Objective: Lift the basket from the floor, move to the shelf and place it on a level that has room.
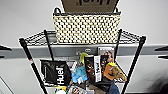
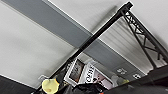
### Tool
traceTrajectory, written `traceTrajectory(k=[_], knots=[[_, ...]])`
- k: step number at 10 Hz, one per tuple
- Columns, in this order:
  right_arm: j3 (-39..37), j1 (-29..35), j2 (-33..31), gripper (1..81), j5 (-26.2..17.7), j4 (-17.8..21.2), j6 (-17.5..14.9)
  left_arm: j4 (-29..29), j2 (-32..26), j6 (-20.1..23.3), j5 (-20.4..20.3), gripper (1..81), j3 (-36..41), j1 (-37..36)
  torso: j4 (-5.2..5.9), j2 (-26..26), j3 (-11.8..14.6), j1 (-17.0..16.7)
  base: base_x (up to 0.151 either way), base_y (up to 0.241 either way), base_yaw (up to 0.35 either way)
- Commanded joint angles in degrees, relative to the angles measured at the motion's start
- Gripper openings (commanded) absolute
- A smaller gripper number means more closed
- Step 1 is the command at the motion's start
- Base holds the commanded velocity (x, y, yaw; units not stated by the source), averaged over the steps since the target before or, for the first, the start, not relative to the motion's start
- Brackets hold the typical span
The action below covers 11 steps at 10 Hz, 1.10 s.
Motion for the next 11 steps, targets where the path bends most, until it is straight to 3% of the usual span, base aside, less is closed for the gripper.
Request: traceTrajectory(k=[1, 3, 4, 9, 11], knots=[[-1.22, -1.67, 0.46, 81.1, 0.32, -0.66, -1.74, 0.65, -0.62, 2.45, -3.85, 81.1, 1.23, 3.12, 0.00, 0.00, 0.00, 0.00, 0.000, 0.000, 0.000], [-3.42, -7.04, 0.64, 81.1, 0.94, -0.66, -3.41, 0.74, -1.77, 4.12, -7.46, 81.1, 2.37, 10.33, 0.00, 0.00, 0.00, 0.00, 0.000, 0.000, 0.000], [-5.60, -10.11, 1.68, 81.1, 1.99, -0.23, -5.06, 0.39, -1.34, 4.65, -11.38, 81.1, 2.46, 15.41, 0.00, 0.00, 0.00, 0.00, 0.000, 0.000, 0.000], [-10.36, -23.19, 7.58, 81.1, 4.37, 0.04, -9.65, 0.47, 3.33, 5.00, -22.14, 81.1, 5.27, 31.67, 0.00, -0.02, 0.00, 0.00, 0.000, 0.000, 0.000], [-10.80, -28.57, 10.56, 81.1, 7.87, 0.04, -9.83, 0.74, 5.34, 5.35, -26.26, 81.1, 5.36, 37.82, 0.00, -0.02, 0.00, 0.00, 0.000, 0.000, 0.000]])
